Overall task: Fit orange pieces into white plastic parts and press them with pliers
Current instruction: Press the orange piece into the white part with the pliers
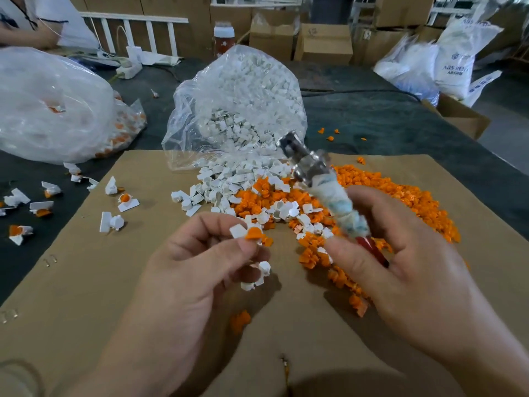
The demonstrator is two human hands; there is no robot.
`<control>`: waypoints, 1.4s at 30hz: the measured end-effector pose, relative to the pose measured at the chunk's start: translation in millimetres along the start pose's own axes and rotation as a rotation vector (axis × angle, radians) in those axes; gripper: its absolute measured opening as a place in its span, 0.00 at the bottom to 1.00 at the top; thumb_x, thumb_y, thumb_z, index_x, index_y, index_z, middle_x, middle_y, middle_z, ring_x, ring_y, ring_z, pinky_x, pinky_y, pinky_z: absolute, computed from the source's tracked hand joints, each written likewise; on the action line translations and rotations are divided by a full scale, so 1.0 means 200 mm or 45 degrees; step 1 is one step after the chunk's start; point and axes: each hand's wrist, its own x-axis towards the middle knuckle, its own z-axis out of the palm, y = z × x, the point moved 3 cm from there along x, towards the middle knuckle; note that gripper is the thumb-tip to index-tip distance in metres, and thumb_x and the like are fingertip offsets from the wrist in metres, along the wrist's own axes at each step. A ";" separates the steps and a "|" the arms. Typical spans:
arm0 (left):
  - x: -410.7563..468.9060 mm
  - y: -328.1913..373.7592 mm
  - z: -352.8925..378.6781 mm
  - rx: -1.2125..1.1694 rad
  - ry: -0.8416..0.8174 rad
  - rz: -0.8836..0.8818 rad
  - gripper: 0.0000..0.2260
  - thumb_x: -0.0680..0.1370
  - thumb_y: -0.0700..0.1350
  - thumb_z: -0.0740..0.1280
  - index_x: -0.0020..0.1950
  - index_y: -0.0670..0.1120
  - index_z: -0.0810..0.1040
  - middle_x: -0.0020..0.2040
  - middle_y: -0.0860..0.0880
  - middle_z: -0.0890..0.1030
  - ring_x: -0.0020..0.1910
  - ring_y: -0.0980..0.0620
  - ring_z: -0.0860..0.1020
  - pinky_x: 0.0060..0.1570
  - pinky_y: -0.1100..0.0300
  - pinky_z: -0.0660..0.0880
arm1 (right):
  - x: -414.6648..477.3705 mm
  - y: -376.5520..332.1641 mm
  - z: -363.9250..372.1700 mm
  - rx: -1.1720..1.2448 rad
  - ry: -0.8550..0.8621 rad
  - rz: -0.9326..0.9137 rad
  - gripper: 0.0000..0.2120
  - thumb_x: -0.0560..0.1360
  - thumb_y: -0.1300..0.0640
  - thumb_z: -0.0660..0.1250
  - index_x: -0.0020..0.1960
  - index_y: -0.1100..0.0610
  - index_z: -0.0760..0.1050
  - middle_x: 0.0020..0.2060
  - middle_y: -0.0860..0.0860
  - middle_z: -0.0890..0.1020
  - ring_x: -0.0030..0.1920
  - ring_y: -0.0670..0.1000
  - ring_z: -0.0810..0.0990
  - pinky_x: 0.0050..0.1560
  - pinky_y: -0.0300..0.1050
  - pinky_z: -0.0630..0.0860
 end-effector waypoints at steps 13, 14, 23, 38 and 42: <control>0.05 0.03 -0.06 -0.073 0.017 0.093 0.08 0.62 0.37 0.74 0.38 0.48 0.84 0.35 0.44 0.82 0.34 0.50 0.82 0.29 0.62 0.78 | -0.01 -0.01 0.05 -0.304 -0.331 -0.110 0.22 0.70 0.32 0.53 0.63 0.34 0.61 0.53 0.31 0.68 0.57 0.35 0.67 0.51 0.34 0.68; 0.05 0.03 -0.07 -0.043 0.012 0.104 0.10 0.60 0.37 0.75 0.38 0.48 0.84 0.35 0.44 0.82 0.34 0.50 0.82 0.30 0.62 0.78 | -0.01 -0.01 0.05 -0.310 -0.345 -0.114 0.22 0.70 0.33 0.54 0.63 0.34 0.62 0.53 0.31 0.68 0.57 0.36 0.67 0.52 0.35 0.68; 0.05 0.04 -0.10 0.164 0.000 0.185 0.11 0.63 0.48 0.76 0.44 0.48 0.85 0.37 0.44 0.83 0.34 0.53 0.80 0.33 0.61 0.79 | -0.01 -0.04 0.04 -0.338 -0.357 -0.153 0.20 0.69 0.33 0.53 0.58 0.38 0.67 0.49 0.34 0.75 0.55 0.36 0.66 0.51 0.35 0.66; 0.06 0.05 -0.12 0.262 0.010 0.226 0.09 0.64 0.46 0.75 0.43 0.49 0.84 0.37 0.45 0.82 0.36 0.52 0.81 0.32 0.62 0.78 | 0.00 -0.03 0.05 -0.308 -0.345 -0.152 0.22 0.68 0.30 0.53 0.59 0.35 0.64 0.51 0.31 0.73 0.58 0.33 0.64 0.51 0.35 0.66; 0.06 0.06 -0.10 0.278 0.003 0.215 0.08 0.66 0.38 0.75 0.42 0.49 0.85 0.36 0.45 0.82 0.34 0.53 0.81 0.31 0.64 0.77 | 0.00 -0.02 0.05 -0.302 -0.380 -0.152 0.23 0.68 0.29 0.53 0.61 0.35 0.65 0.52 0.30 0.72 0.57 0.35 0.68 0.56 0.38 0.66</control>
